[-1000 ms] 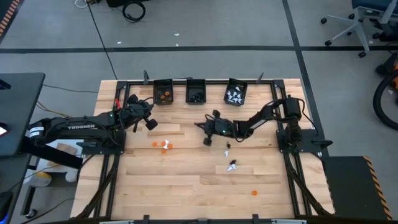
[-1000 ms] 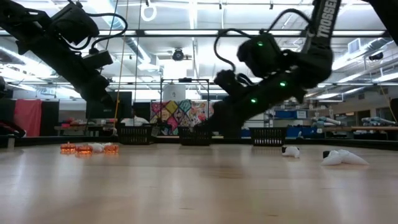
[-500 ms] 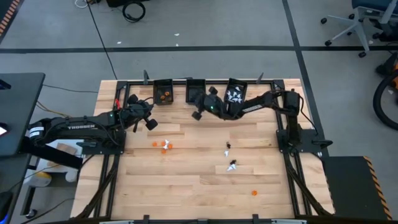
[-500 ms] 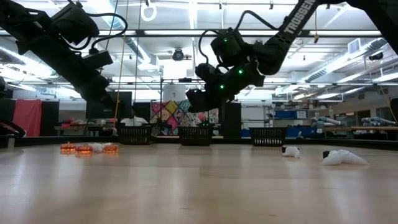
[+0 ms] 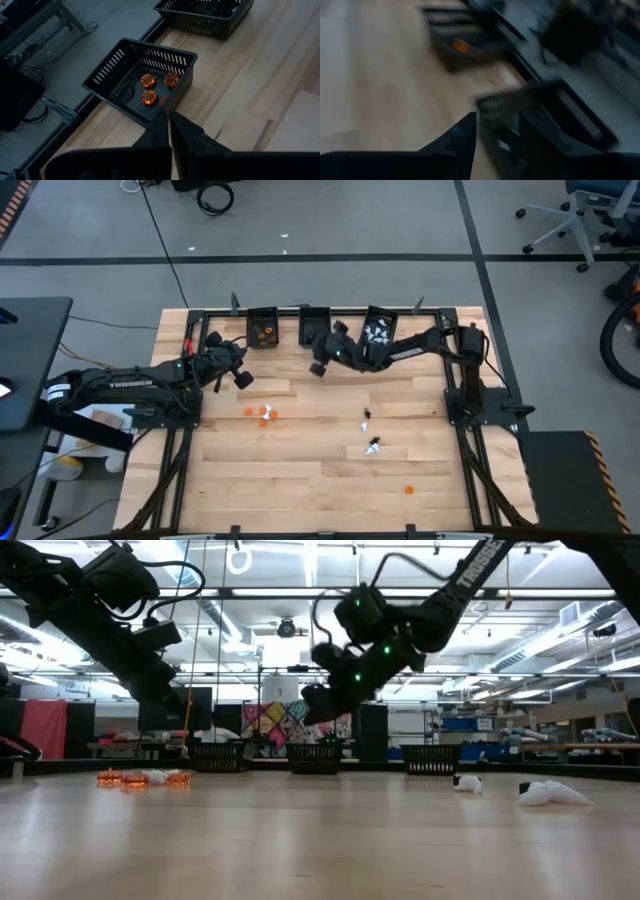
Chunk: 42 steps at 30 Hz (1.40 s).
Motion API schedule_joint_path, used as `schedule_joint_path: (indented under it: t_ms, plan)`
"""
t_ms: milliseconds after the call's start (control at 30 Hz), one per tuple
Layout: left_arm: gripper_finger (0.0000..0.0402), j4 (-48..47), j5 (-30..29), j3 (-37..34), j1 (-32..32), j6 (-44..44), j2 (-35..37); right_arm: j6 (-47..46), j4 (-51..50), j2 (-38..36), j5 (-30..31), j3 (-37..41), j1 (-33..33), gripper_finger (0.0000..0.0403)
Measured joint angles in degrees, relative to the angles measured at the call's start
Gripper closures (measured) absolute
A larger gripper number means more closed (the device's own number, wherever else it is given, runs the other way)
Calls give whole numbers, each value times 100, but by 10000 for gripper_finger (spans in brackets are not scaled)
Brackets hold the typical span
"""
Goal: Sort Halloween decoration
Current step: Put the orange pumpkin toy into the left black basket
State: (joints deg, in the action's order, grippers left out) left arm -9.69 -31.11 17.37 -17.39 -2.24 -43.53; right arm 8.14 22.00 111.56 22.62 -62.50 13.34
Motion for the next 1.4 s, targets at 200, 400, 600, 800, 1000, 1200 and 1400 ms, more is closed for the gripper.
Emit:
schedule_joint_path:
  t_ms: [200,400,600,800,1000,1200,1400]
  plan:
    - [402,2,2,0,0,19,0,416,417,-3,-540,-7,-674,252]
    - [402,54,2,0,0,33,0,-372,454,0,-1428,-7,-1018,250]
    - [402,186,2,0,0,70,-2,-934,911,522,-1671,-110,-1354,225]
    - [402,255,9,0,0,26,0,-960,937,1414,-1710,-902,-1582,190]
    - [402,223,8,0,0,-1,-2,-972,929,2084,-2080,-1583,-1599,171]
    - [402,176,7,0,0,-4,-2,-948,902,2529,-2183,-1872,-1595,172]
    - [402,145,9,0,0,11,-2,-954,1125,2705,-2181,-1896,-1582,182]
